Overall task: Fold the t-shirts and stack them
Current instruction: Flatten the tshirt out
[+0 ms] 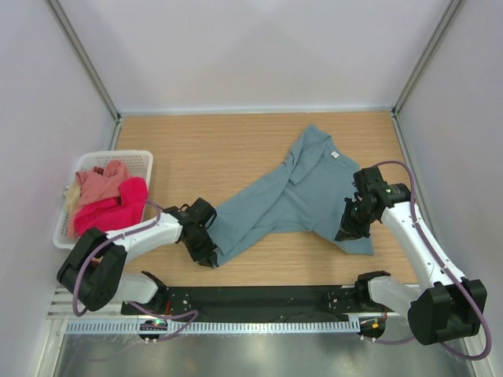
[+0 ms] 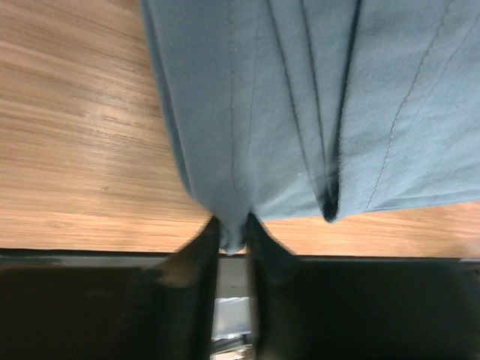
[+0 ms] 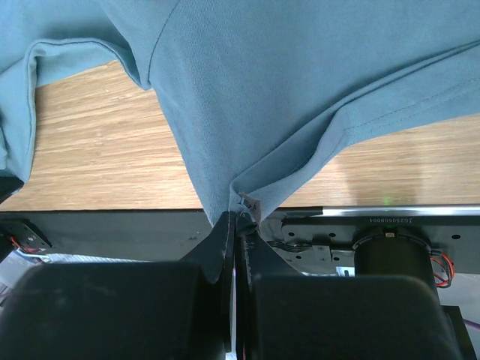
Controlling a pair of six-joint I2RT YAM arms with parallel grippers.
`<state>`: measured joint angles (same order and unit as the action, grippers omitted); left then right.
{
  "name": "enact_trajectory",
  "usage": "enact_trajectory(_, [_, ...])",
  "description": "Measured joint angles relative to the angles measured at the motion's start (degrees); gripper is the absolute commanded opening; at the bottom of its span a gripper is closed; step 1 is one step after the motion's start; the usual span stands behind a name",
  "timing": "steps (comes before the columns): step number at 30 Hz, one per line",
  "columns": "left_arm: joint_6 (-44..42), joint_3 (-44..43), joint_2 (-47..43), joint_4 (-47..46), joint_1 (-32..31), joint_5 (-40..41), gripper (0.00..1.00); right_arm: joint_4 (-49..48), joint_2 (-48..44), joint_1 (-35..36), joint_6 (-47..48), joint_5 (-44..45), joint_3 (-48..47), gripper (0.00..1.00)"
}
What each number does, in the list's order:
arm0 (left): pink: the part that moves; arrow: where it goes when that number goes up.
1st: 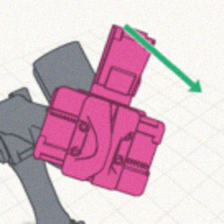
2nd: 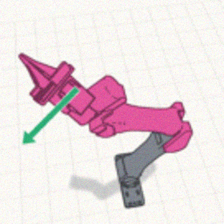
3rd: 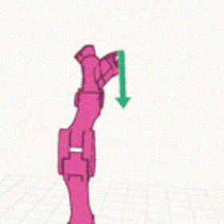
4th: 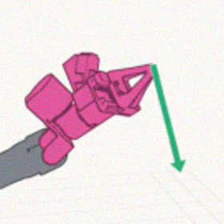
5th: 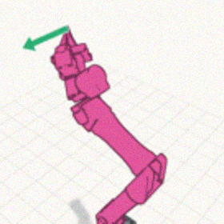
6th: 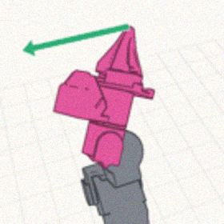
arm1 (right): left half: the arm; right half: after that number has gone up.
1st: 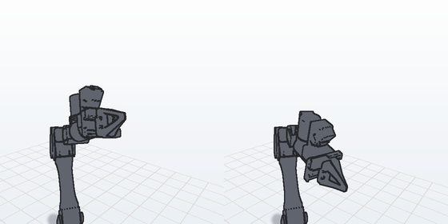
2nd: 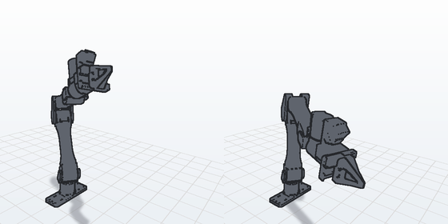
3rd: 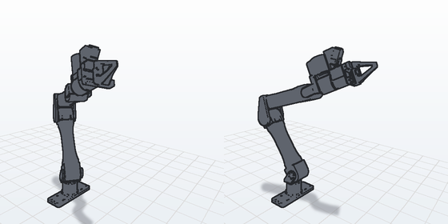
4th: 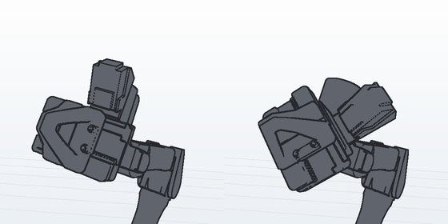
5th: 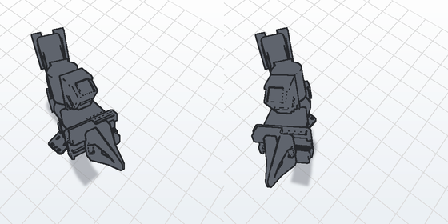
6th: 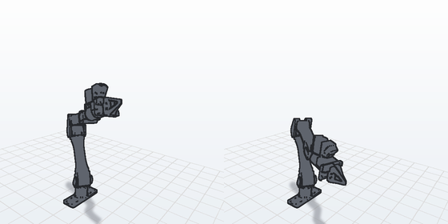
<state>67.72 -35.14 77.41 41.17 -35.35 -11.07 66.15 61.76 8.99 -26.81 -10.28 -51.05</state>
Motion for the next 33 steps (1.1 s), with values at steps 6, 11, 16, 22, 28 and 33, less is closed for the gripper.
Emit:
enact_trajectory(6, [0.61,0.76,-2.99,-0.59,0.59,1.90,0.00,0.35,0.66,0.00,-0.02,0.74,-1.09,0.01])
enact_trajectory(11, [-1.75,-3.74,-5.88,3.80,0.61,5.44,0.00,1.68,3.52,0.00,-0.07,5.16,-9.53,0.01])
enact_trajectory(16, [-6.71,-15.21,-9.07,8.50,0.61,10.67,0.00,1.38,6.25,-0.02,-0.07,11.76,-21.18,0.01])
enact_trajectory(22, [-14.80,-31.98,-10.56,14.27,0.79,18.86,0.00,1.51,12.00,-0.96,0.61,19.76,-38.07,0.01])
enact_trajectory(28, [-23.80,-50.01,-10.40,19.71,2.25,25.62,0.00,2.38,16.70,-1.99,1.53,25.79,-56.11,0.01])
enact_trajectory(33, [-29.42,-59.63,-10.56,20.90,3.10,28.98,0.00,3.17,17.79,-2.01,1.11,24.59,-66.45,0.01])
